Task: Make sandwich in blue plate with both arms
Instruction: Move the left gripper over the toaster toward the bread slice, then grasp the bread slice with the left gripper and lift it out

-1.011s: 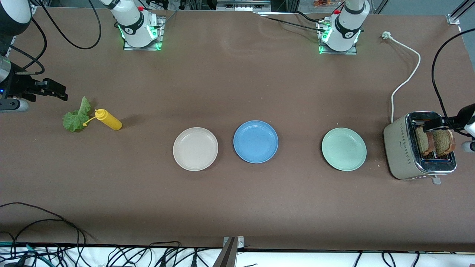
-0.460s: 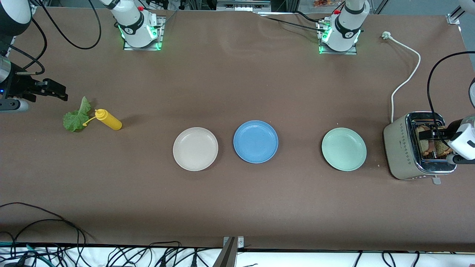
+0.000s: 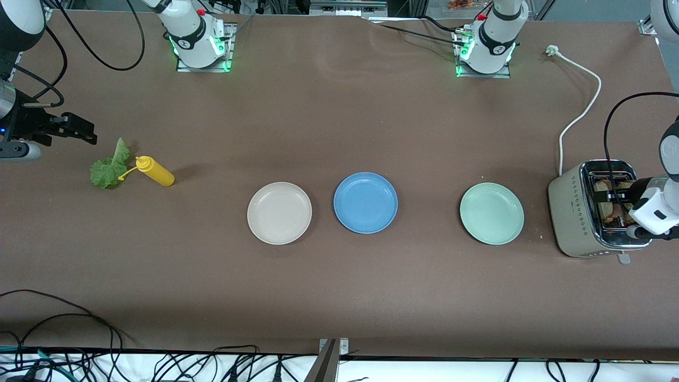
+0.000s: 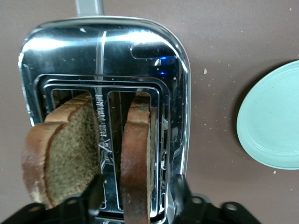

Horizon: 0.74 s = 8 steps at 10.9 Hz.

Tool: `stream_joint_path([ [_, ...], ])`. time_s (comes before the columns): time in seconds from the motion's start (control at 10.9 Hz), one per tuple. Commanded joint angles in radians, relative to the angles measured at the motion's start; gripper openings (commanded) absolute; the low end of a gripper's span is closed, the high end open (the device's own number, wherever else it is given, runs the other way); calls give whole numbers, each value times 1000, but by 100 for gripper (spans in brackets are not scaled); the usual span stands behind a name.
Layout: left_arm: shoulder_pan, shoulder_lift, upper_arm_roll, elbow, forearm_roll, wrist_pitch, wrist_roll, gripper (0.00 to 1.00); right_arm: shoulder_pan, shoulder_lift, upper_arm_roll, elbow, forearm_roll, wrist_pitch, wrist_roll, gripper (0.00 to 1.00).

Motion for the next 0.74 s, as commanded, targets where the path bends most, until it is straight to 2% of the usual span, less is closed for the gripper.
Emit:
stream_joint_path([
  [0.0, 1, -5, -4, -3, 18, -2, 12, 12, -3, -8, -2, -4, -11, -4, -5, 100],
  [0.09, 2, -5, -4, -3, 18, -9, 12, 2, -3, -8, -2, -4, -11, -4, -5, 100],
  [0.18, 2, -5, -4, -3, 18, -13, 12, 0, -3, -8, -2, -4, -11, -4, -5, 100],
  [0.64, -4, -41, -7, 15, 29, -54, 9, 0, -3, -8, -3, -4, -11, -4, -7, 100],
])
